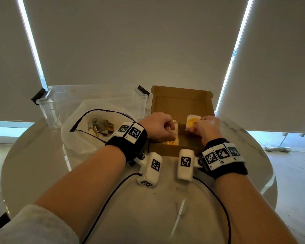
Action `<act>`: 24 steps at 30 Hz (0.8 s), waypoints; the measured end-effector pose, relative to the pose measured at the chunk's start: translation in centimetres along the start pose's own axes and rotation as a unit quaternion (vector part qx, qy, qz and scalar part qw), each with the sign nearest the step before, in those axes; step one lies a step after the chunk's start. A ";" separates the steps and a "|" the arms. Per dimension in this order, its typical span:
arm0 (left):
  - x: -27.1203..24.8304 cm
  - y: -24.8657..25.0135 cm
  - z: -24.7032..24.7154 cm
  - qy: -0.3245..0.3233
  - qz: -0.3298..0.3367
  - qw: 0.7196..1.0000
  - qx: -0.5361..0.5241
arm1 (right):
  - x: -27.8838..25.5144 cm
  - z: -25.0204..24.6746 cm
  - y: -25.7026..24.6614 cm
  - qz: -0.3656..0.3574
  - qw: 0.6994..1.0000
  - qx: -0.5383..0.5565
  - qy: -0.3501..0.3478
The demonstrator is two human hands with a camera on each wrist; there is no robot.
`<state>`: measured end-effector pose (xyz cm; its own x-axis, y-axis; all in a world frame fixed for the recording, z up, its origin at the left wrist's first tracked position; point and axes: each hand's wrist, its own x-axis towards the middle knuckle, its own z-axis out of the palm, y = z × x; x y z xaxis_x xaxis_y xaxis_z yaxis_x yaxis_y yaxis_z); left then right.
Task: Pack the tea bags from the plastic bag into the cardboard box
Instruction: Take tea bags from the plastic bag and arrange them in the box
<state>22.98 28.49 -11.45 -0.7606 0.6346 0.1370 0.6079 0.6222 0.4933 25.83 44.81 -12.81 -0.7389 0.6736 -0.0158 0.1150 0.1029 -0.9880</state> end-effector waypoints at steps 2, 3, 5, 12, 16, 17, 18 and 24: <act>0.0 0.1 0.0 -0.007 -0.007 1.000 -0.006 | 0.4 0.2 0.1 0.004 0.998 -0.060 -0.017; 0.0 0.1 0.0 -0.010 -0.011 1.000 -0.010 | 0.6 0.4 0.3 -0.005 0.998 -0.059 -0.025; -0.1 0.0 -0.1 -0.011 -0.012 1.000 -0.012 | 1.2 0.9 0.9 -0.015 0.996 -0.066 -0.051; -1.4 -1.4 -0.7 0.086 -0.033 0.996 -0.011 | 0.3 1.1 1.0 -0.088 0.901 -0.424 -0.033; -1.5 -2.1 -0.6 0.070 -0.089 0.994 0.004 | 0.3 1.7 1.1 -0.105 0.927 -0.359 -0.038; -1.4 -2.2 -0.5 0.071 -0.092 0.993 0.001 | 0.8 1.8 1.2 -0.114 0.926 -0.357 -0.037; -1.4 -2.2 -0.5 0.073 -0.093 0.993 -0.002 | 1.1 1.9 1.3 -0.120 0.925 -0.358 -0.041; -2.2 -1.7 -1.5 0.104 -0.066 0.992 -0.026 | 1.2 1.0 1.3 -0.048 0.991 -0.116 -0.054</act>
<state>23.24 25.35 -11.37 -0.8666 0.4380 0.2393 0.4914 0.6650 0.5624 24.38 45.04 -14.27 -0.8192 0.5715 0.0472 0.1816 0.3366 -0.9240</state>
